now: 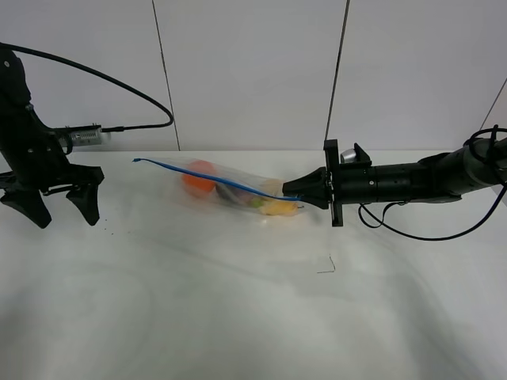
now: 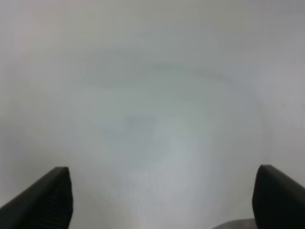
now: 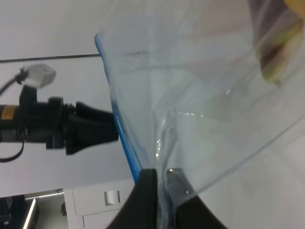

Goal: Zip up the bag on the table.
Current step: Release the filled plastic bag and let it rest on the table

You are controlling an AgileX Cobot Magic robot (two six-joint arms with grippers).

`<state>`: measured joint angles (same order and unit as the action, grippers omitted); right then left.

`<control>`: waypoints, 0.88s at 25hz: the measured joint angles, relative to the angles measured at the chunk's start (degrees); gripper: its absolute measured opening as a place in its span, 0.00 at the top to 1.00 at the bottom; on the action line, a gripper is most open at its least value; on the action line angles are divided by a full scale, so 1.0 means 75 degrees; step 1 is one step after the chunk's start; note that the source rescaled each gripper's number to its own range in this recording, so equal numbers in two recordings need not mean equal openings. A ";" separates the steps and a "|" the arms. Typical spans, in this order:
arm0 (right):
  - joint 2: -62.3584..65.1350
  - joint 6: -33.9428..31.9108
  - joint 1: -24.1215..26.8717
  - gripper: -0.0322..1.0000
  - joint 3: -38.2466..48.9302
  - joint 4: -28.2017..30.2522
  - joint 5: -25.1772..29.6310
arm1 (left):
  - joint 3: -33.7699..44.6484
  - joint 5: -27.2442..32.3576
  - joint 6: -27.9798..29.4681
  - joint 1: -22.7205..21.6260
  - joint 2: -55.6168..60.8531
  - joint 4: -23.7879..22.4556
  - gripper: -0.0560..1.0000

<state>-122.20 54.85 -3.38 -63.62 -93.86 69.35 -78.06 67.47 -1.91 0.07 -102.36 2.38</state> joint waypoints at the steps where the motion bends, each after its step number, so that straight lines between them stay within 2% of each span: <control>1: 0.0000 0.0000 0.0000 0.97 0.0000 0.0000 0.0000 | 0.0056 0.0000 0.0010 0.0000 0.0039 0.0000 0.00; 6: 0.0000 0.0000 0.0000 0.97 0.0000 0.0007 0.0000 | 0.0864 0.0000 0.0021 0.0000 0.0840 0.0000 0.00; 17: 0.0000 0.0000 0.0000 0.97 0.0000 0.0007 0.0000 | 0.4328 -0.0015 -0.0211 0.0000 0.4593 0.0000 0.00; 22: 0.0000 0.0000 0.0000 0.97 0.0000 0.0007 0.0000 | 0.5591 -0.0383 -0.0211 0.0000 0.6039 -0.0007 0.00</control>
<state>-122.20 54.85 -3.38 -63.62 -93.81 69.35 -36.13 64.60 -3.50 0.07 -57.06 2.32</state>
